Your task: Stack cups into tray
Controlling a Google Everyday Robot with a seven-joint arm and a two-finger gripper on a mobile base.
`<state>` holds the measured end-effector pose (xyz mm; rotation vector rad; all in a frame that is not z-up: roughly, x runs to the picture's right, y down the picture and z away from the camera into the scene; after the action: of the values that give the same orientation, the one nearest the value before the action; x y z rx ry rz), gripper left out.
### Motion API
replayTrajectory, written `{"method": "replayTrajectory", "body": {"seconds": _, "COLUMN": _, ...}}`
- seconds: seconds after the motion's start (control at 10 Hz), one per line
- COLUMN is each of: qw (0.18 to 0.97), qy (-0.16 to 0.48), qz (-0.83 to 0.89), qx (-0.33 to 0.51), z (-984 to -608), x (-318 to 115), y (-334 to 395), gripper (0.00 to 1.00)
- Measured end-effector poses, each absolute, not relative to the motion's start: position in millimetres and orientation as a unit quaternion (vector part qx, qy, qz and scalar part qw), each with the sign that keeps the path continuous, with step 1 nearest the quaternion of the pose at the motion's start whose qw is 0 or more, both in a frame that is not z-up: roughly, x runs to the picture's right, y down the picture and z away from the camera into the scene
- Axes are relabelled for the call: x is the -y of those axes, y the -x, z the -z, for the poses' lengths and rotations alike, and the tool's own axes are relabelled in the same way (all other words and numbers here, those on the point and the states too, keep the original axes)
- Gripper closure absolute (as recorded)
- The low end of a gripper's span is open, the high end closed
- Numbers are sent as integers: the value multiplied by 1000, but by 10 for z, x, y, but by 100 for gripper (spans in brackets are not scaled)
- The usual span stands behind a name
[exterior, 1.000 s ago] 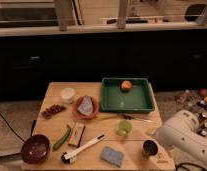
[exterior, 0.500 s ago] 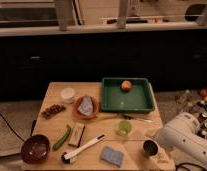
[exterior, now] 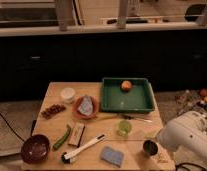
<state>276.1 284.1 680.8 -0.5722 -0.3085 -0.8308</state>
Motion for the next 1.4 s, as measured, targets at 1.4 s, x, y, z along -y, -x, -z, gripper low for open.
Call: {"method": "replayTrajectory", "body": {"seconds": 1.4, "qw": 782, "qy": 335, "qz": 466, "qx": 243, "z": -7062, "x": -3077, "y": -2550, "gripper": 48}}
